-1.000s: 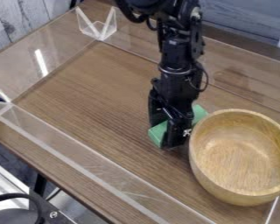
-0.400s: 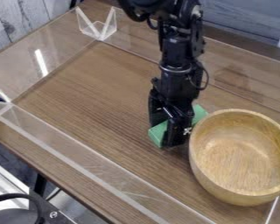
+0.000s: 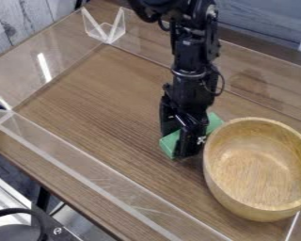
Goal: Put the green block in the brown bowl
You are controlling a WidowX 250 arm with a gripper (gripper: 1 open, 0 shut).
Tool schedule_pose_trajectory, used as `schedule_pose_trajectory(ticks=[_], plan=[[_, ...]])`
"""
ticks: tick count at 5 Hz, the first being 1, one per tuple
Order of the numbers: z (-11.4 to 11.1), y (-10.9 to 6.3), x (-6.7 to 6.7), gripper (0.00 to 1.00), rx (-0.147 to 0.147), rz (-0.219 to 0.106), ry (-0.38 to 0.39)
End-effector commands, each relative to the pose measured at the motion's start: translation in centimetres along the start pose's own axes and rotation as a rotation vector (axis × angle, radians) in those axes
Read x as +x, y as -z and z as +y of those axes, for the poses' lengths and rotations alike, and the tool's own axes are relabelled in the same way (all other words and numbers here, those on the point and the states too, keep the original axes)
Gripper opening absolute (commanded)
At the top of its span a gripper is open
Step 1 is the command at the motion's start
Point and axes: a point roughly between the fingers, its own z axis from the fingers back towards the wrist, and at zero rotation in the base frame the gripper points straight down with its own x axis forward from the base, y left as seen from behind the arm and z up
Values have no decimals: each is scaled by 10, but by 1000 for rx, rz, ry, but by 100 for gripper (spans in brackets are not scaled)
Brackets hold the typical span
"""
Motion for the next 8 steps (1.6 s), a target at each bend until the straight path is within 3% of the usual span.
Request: schedule_pose_trajectory(ticks=[1,5,6,8], plan=[[3,0,-1,100,-6,0,3],[2,1,-3,100,-27,15,8],[2,0,-2,0,-26,15,3],[2,-14,0,0,3,-6,-18]])
